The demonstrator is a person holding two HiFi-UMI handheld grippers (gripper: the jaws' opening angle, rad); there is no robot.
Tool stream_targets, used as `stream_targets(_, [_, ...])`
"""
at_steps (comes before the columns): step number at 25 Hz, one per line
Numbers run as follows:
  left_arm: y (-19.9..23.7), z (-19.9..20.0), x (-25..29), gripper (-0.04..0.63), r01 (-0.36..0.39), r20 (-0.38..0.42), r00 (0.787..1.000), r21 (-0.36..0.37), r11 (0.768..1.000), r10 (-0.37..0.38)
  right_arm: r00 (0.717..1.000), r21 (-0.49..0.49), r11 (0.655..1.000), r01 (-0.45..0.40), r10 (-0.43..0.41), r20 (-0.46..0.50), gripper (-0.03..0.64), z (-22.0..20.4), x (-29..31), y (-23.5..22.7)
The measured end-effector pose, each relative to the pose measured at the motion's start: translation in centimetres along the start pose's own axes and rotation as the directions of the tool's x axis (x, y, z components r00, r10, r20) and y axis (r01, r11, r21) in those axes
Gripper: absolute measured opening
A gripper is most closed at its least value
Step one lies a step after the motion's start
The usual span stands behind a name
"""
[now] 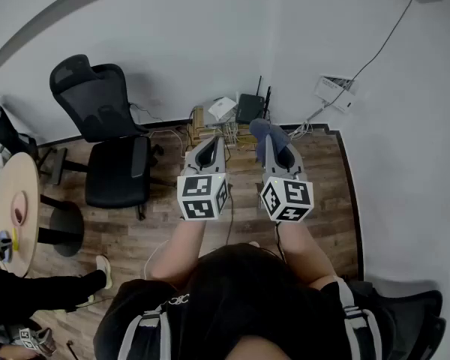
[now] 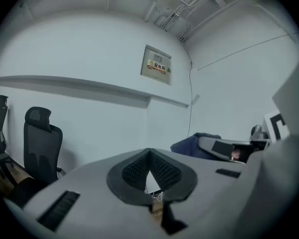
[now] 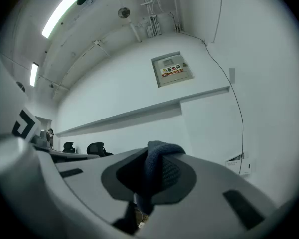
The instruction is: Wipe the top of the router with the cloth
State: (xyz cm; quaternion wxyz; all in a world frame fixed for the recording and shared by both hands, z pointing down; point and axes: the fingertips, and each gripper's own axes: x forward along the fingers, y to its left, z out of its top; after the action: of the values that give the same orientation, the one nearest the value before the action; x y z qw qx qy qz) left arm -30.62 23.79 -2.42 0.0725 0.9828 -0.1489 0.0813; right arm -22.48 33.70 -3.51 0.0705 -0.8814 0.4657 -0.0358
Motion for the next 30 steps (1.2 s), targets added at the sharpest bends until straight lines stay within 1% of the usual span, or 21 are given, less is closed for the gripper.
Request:
stream_targets(7, [-0.8, -0.3, -0.1, -0.006, -0.004, -0.003, 1.000, -0.001, 1.000, 0.004, 1.000, -0.001, 1.000, -0.014, 0.014, 0.000, 0.021, -0.2, -0.7, -0.3])
stream_targets(13, [-1.7, -0.7, -0.1, -0.006, -0.006, -0.012, 1.000, 0.000, 1.000, 0.006, 1.000, 0.025, 1.000, -0.018, 0.018, 0.004, 0.023, -0.3, -1.1, -1.0])
stream_targets(17, [-2.1, -0.6, 0.1, -0.006, -0.024, -0.012, 1.000, 0.003, 1.000, 0.024, 0.999, 0.023, 0.999, -0.041, 0.041, 0.004, 0.023, -0.1, -1.0, -1.4])
stream_targets(21, [-2.9, -0.7, 0.6, -0.006, -0.042, -0.013, 0.999, 0.004, 0.999, 0.042, 0.997, 0.048, 0.996, -0.073, 0.073, -0.003, 0.023, -0.1, -1.1, -2.4])
stream_targets(26, [-4.4, -1.1, 1.8, -0.006, -0.075, -0.020, 0.997, -0.010, 0.997, 0.075, 0.993, 0.017, 0.993, -0.117, 0.117, -0.009, 0.023, -0.1, -1.4, -3.9])
stream_targets(30, [-5.9, -0.9, 2.3, -0.006, -0.096, -0.017, 0.995, -0.007, 0.995, 0.095, 0.992, 0.003, 0.992, -0.125, 0.125, -0.009, 0.023, 0.1, -1.7, -5.3])
